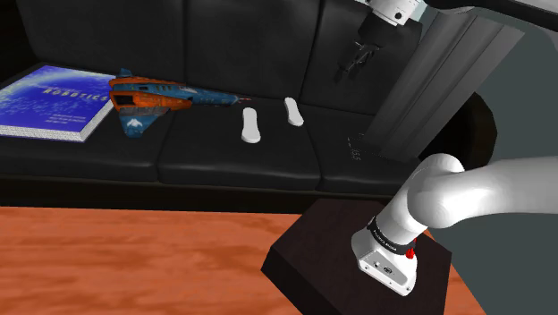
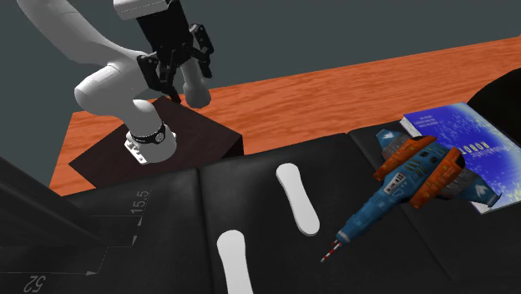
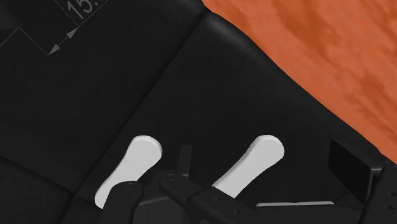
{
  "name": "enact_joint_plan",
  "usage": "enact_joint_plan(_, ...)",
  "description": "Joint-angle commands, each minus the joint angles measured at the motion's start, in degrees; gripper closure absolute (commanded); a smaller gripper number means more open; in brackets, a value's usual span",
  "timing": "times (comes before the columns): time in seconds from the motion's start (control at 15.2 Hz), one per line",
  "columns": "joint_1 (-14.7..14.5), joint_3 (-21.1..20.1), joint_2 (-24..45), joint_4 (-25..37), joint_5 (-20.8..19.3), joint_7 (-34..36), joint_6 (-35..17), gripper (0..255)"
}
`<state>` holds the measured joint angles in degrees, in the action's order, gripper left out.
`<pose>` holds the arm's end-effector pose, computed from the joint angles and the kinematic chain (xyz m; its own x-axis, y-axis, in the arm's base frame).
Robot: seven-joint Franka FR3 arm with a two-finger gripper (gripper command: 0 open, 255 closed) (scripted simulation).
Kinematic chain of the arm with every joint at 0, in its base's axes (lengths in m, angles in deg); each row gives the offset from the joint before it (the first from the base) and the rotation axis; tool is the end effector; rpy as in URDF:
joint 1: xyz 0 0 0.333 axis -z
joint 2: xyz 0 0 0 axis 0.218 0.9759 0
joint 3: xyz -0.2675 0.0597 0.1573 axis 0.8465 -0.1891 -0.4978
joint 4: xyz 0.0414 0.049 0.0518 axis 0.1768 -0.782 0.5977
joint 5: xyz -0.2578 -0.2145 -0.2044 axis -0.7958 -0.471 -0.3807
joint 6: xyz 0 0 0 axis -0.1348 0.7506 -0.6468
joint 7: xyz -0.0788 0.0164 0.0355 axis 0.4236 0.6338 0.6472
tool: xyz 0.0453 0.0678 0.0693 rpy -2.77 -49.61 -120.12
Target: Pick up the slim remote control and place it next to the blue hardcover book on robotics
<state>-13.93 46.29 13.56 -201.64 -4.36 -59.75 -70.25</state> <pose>0.3139 -0.0131 0.6134 0.9845 -0.0261 0.1735 -0.0208 -0.9993 -0.0324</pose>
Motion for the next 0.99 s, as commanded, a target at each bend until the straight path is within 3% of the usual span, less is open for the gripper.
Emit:
enact_joint_plan(0.0,0.0,0.0,0.0,0.0,0.0,0.0,0.0,0)
enact_joint_plan(0.46,1.5,-4.3,13.1,0.7,1.9,10.6,-10.1,0)
enact_joint_plan(0.92,3.1,-7.5,28.3,5.4,2.2,21.0,-18.1,0)
